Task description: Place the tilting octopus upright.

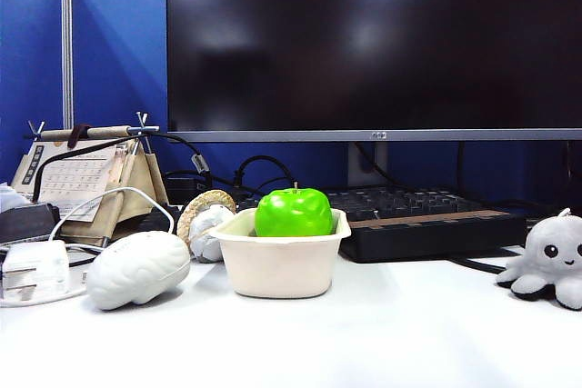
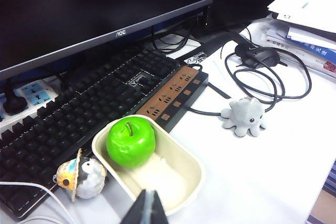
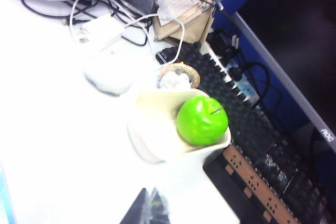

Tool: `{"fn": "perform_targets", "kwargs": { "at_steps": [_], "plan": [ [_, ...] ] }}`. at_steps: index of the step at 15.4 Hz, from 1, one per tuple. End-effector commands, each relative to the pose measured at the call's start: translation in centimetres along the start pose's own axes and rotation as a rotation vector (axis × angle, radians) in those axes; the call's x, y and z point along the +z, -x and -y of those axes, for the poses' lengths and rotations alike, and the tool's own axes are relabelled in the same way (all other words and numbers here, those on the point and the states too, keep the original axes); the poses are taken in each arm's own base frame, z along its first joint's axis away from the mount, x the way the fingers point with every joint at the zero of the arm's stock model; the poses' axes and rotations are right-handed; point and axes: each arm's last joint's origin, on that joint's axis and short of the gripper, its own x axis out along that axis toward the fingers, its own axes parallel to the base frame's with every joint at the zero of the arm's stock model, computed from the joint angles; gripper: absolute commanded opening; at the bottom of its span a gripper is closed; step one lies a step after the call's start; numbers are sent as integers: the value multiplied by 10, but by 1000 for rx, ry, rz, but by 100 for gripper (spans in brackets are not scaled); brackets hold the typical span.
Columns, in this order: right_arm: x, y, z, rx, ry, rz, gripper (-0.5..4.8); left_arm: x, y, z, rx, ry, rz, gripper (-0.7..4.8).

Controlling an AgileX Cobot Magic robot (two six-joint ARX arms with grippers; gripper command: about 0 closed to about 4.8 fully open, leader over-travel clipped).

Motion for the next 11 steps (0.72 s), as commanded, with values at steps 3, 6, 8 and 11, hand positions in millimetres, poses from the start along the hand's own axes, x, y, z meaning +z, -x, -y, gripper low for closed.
{"fn": "perform_targets", "kwargs": {
  "at_steps": [3, 6, 8, 11],
  "plan": [
    [1, 0, 0, -5, -19, 10, -1, 2, 1, 0, 2, -1, 12, -5],
    [1, 0, 0, -5, -19, 10, -1, 2, 1, 0, 2, -1, 12, -5],
    [1, 0, 0, -5, -19, 10, -1, 2, 1, 0, 3, -1, 12, -5],
    [1, 0, 0, -5, -19, 9, -1, 4, 10, 2, 11, -13, 49, -5]
  ]
}}
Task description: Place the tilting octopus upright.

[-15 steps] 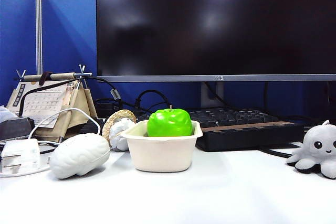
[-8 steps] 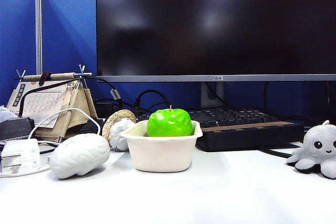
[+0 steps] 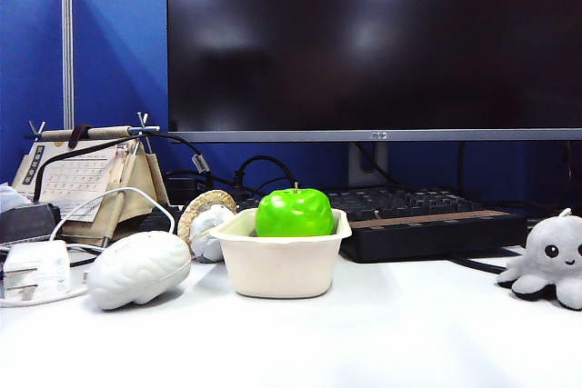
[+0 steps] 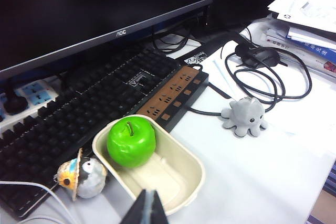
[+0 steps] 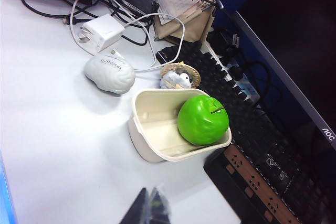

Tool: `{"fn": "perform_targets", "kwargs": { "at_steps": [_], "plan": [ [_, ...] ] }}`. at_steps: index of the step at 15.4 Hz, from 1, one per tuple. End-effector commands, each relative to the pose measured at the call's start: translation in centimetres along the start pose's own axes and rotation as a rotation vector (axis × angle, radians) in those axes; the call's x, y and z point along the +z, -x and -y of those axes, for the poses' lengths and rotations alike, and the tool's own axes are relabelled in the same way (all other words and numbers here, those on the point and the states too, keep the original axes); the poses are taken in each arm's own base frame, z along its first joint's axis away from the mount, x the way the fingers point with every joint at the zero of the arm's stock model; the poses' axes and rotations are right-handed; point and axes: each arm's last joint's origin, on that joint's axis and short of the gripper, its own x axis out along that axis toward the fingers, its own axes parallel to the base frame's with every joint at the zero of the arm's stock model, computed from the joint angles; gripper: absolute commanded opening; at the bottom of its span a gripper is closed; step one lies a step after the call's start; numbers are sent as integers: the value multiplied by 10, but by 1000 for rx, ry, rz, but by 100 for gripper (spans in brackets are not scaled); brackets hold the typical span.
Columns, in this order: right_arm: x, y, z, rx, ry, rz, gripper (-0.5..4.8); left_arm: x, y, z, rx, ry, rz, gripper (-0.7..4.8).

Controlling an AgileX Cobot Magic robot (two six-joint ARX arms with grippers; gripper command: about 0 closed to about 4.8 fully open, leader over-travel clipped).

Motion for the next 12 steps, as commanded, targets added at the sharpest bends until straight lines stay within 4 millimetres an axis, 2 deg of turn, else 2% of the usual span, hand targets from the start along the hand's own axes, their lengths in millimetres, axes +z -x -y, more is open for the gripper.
{"fn": "perform_targets", "kwargs": {
  "at_steps": [1, 7, 10, 12],
  "plan": [
    [2, 0, 1, -5, -16, 10, -1, 5, 17, 2, 34, -18, 75, -5],
    [2, 0, 1, -6, -17, 11, -1, 8, 77, 2, 402, -71, 269, -5],
    [2, 0, 1, -5, -18, 11, -1, 7, 88, 6, 496, -84, 298, -5],
    [2, 0, 1, -5, -17, 11, -1, -3, 84, 1, 565, -50, 240, -5]
  ]
}}
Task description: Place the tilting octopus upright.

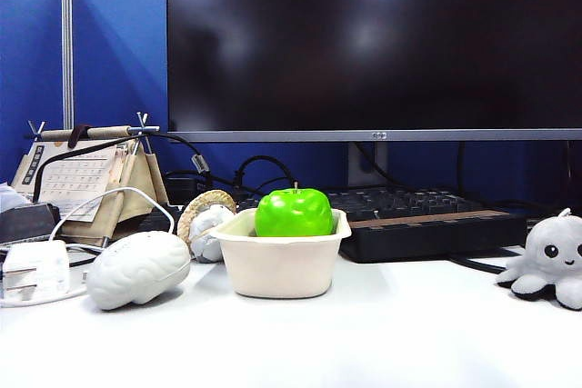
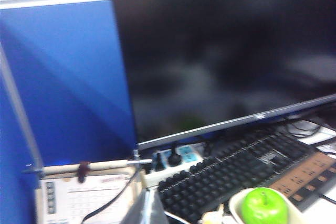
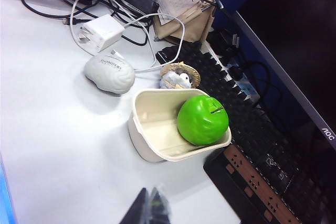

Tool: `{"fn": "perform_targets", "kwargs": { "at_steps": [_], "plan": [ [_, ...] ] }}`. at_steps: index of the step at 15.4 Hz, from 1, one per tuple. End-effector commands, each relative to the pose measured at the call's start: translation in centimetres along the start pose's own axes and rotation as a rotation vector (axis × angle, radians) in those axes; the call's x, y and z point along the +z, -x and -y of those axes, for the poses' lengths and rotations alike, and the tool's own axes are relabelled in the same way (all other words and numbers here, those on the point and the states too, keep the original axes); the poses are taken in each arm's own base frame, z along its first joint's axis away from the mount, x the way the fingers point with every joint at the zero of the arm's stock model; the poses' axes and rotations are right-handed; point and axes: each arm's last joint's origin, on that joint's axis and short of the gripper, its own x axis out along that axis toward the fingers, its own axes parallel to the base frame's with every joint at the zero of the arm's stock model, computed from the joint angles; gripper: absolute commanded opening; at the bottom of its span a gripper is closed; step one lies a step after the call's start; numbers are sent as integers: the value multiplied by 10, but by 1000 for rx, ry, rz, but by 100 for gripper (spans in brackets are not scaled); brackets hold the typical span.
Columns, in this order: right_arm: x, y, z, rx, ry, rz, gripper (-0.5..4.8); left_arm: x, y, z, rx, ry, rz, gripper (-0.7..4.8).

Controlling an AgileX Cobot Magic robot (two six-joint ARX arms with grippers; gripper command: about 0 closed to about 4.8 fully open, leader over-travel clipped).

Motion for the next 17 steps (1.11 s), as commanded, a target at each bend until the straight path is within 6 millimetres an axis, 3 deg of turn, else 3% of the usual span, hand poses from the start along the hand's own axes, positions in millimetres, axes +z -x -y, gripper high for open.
{"fn": "perform_targets", "kwargs": {
  "at_steps": [1, 6, 9, 12, 17],
  "plan": [
    [2, 0, 1, -5, -16, 10, -1, -18, -6, -3, 75, 21, -81, -5],
    [2, 0, 1, -5, -16, 10, -1, -84, -27, -4, 68, 145, -199, -5],
    [2, 0, 1, -5, -16, 10, -1, -120, -31, -2, 79, 217, -85, -5],
    [2, 0, 1, -5, -16, 10, -1, -129, -26, 0, 133, 213, -30, -5],
    [2, 0, 1, -6, -16, 10, -1, -128, -21, -1, 197, 204, 10, -5]
  ]
}}
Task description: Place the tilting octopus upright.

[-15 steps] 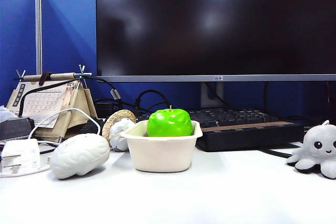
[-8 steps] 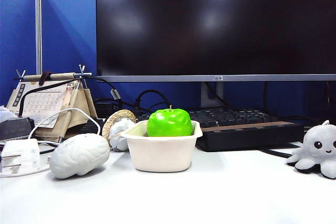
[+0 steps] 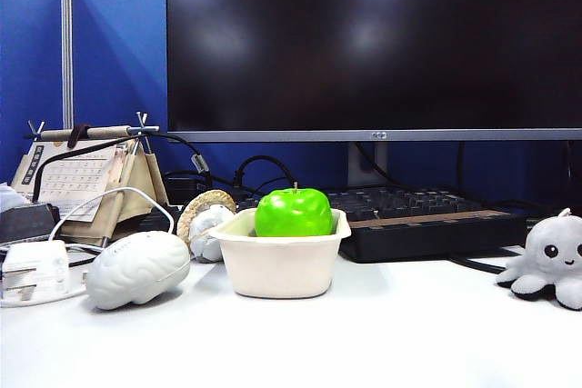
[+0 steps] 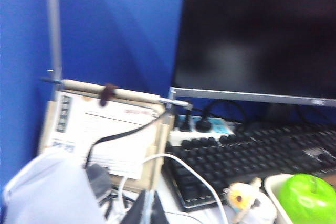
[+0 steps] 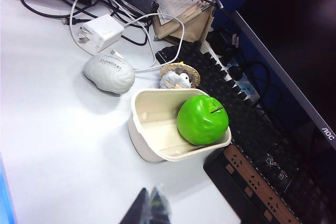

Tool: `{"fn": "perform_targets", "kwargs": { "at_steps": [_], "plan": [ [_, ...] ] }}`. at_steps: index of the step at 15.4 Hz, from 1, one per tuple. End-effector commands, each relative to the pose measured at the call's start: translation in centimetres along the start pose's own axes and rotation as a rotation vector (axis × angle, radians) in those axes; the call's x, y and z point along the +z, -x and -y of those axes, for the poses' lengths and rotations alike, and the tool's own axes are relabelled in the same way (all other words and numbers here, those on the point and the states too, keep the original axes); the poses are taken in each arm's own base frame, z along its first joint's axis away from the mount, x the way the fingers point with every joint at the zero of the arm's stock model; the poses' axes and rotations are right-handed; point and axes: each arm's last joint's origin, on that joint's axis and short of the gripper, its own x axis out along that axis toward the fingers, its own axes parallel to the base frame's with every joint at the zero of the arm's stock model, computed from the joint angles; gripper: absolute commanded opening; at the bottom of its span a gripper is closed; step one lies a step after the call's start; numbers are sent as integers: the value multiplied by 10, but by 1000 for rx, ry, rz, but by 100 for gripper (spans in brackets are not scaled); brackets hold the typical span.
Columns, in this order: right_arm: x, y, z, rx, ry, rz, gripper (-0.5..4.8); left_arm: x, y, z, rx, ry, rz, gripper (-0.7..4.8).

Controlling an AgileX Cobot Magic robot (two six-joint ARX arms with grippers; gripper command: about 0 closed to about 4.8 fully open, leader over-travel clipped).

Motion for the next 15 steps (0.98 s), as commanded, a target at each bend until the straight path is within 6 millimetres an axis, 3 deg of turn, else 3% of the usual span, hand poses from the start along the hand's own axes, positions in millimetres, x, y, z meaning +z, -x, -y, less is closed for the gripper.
{"fn": "perform_targets", "kwargs": {
  "at_steps": [1, 15],
  "plan": [
    [2, 0, 1, -6, -16, 10, -1, 2, 0, 0, 10, 1, 14, -5],
    [2, 0, 1, -6, -16, 10, -1, 0, 0, 0, 3, 43, 8, -5]
  ]
}}
